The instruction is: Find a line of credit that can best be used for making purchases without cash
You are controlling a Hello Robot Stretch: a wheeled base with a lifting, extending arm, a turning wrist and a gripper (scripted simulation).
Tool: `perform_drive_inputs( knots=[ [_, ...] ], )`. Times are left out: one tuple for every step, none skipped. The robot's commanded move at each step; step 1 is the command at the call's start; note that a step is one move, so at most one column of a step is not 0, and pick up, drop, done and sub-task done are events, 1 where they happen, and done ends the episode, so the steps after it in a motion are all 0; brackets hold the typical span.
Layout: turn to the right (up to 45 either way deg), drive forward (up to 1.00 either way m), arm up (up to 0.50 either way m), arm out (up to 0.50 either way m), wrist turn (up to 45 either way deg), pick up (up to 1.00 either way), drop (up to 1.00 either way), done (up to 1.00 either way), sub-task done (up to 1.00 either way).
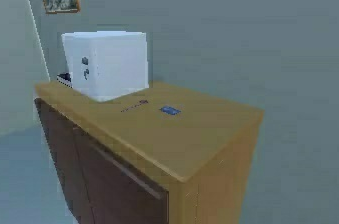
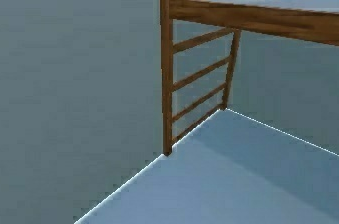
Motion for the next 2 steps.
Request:
perform_drive_inputs(
  knots=[
    [0.0,0.8,0.0,0.0,0.0,0.0,0.0,0.0,0.0],
    [0.0,0.0,0.0,0.0,0.0,0.0,0.0,1.0,0.0]
  ],
)
